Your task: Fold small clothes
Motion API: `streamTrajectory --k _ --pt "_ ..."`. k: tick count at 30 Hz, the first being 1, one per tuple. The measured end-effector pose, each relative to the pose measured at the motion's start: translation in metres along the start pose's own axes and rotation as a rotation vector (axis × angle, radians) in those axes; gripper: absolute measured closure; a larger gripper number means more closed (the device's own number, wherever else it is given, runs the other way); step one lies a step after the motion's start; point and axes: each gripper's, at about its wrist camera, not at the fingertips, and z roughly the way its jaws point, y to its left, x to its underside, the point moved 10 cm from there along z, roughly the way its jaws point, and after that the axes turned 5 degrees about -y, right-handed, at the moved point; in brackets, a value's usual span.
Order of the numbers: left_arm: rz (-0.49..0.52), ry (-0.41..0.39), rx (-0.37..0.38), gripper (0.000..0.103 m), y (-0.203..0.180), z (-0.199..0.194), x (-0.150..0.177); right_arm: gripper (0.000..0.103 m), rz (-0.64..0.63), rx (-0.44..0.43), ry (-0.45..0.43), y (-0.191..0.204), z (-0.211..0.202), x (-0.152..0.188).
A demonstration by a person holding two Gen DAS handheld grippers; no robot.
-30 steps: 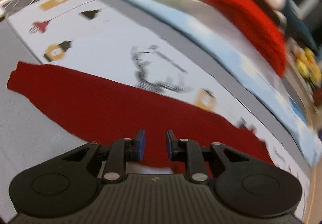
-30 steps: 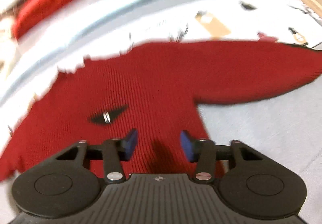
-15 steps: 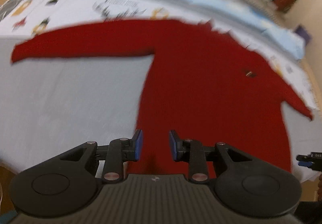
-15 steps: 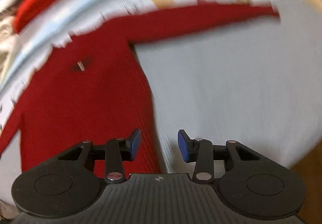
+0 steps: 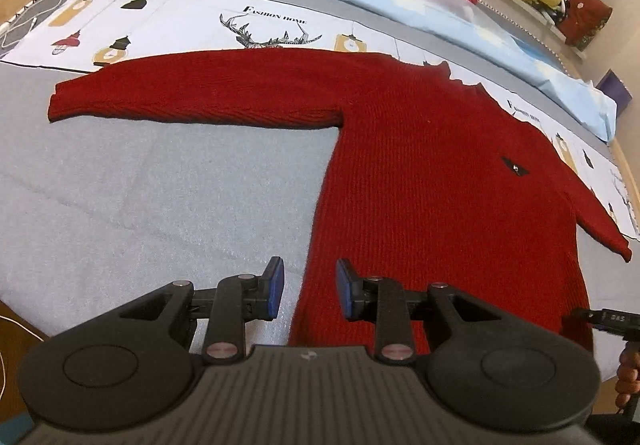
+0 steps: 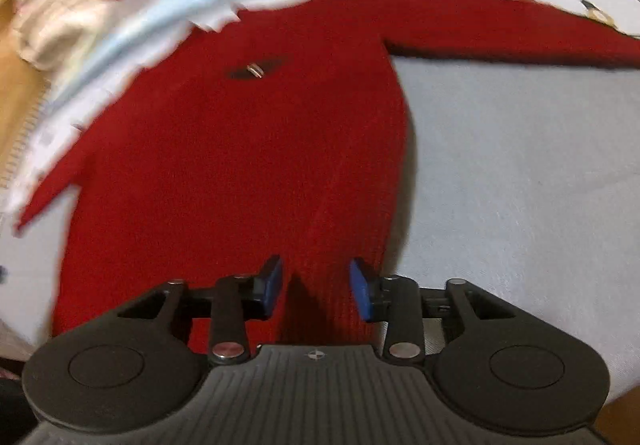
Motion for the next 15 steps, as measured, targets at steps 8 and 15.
streamTrajectory --k 8,15 --pt "0.018 0.007 0.014 0.072 -0.007 0.002 0.001 0.048 0.008 -0.021 0.012 0.014 0.01 -0.003" --pt "0.03 0.017 0.011 0.071 -0.011 0.007 0.002 0.049 0.063 -0.367 -0.171 0.064 -0.05 -0.037"
